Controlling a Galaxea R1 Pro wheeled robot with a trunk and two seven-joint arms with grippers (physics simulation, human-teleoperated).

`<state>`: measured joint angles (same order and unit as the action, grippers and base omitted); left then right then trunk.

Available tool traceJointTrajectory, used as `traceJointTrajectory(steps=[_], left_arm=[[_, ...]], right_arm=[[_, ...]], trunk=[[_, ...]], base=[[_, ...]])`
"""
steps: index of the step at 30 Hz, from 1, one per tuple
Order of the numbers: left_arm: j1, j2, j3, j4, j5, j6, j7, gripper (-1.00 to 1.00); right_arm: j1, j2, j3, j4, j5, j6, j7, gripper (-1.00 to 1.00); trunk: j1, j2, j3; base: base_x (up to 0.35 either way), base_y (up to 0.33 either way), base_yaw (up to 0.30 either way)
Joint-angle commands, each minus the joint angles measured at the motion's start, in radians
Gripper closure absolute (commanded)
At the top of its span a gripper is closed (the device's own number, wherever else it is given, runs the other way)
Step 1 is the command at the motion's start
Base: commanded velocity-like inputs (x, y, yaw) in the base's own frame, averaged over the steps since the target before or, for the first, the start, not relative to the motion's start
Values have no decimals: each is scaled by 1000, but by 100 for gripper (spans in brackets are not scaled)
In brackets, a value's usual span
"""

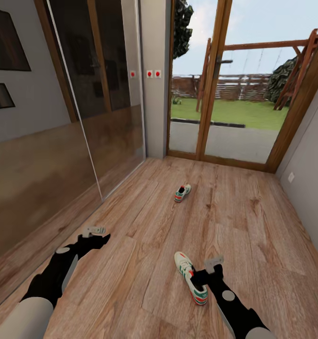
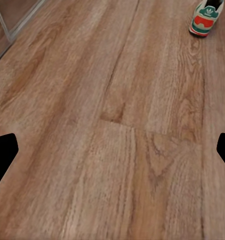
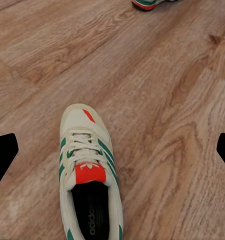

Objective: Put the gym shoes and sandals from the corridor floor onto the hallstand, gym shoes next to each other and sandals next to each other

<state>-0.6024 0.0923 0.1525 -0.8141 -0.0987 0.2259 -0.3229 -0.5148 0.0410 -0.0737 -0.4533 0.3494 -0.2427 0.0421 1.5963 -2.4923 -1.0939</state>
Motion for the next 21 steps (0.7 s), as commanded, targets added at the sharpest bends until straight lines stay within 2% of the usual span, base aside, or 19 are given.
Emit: traceJointTrajectory(steps=[1,21], left_arm=[[0,-2,4,-2,-10,4,-8,-100],[0,-3,3,-3,-10,4,-8,-100]], right_arm=[[-1,-1,-8,12,8,-34,5,-100],[-1,-4,-13,22,3,-53,6,-100]], trunk=[[4,-8,-4],[13,-12,-90]], base=[[0,0,0],[0,0,14]])
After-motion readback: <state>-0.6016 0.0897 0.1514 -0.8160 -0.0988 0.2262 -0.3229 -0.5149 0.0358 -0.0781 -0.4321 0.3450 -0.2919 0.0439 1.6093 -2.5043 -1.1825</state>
